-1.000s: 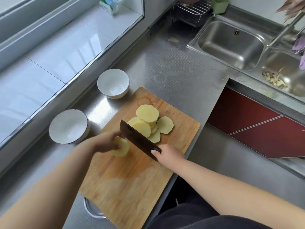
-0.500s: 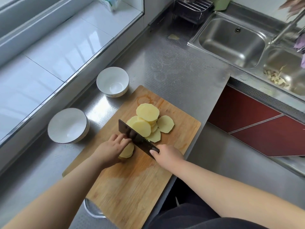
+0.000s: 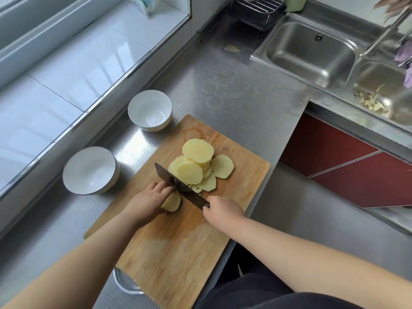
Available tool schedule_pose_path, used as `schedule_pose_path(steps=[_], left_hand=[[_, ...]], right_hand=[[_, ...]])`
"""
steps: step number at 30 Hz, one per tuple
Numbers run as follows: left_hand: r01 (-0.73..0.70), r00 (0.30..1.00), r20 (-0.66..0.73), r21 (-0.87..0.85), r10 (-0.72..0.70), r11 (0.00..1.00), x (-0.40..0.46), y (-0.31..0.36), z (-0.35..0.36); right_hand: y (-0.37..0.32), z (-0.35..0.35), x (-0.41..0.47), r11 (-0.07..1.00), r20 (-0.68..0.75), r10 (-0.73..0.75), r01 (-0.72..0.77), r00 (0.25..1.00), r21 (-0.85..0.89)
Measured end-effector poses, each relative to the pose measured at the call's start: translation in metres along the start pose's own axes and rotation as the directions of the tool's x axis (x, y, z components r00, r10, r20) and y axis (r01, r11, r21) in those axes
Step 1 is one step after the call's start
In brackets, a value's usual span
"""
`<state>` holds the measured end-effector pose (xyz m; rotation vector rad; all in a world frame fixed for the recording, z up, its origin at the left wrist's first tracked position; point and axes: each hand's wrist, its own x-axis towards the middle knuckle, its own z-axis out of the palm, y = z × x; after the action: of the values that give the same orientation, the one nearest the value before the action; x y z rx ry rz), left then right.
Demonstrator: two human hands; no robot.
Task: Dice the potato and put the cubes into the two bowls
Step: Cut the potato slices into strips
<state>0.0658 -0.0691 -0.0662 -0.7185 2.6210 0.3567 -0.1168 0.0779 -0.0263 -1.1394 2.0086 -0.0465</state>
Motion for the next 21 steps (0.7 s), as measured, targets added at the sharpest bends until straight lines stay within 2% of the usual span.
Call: schedule_pose_path(steps=[2, 5, 9, 14, 21], left_hand=[[-0.026, 0.999, -0.034, 0.04, 0.027, 0.999, -0.001, 0.0, 0.001], [-0.139, 0.981, -0.111, 0.149, 0.156, 0.979, -0.005, -0.003, -0.005], [-0.271, 0.927, -0.225, 0.153, 0.3, 0.95, -0.004, -0.001, -0.007], [-0.239, 0.928, -0.275, 0.085, 0.253, 0.967, -0.004, -0.008, 0.013], [-0.211, 0.92, -0.34, -0.01, 0.196, 0.977, -0.003, -0.016, 0.023]], right_hand=[[-0.001, 0.001, 0.0, 1.0, 0.008, 0.013, -0.013, 1.0, 0.013], [-0.003, 0.001, -0.002, 1.0, 0.015, 0.006, -0.007, 1.0, 0.023], [-0.009, 0.0, -0.008, 0.998, -0.04, -0.048, 0.046, 0.998, -0.038], [-0.021, 0.001, -0.014, 0.98, -0.084, -0.14, 0.126, 0.987, -0.155], [-0.028, 0.0, -0.014, 0.979, -0.048, -0.104, 0.093, 0.993, -0.179]])
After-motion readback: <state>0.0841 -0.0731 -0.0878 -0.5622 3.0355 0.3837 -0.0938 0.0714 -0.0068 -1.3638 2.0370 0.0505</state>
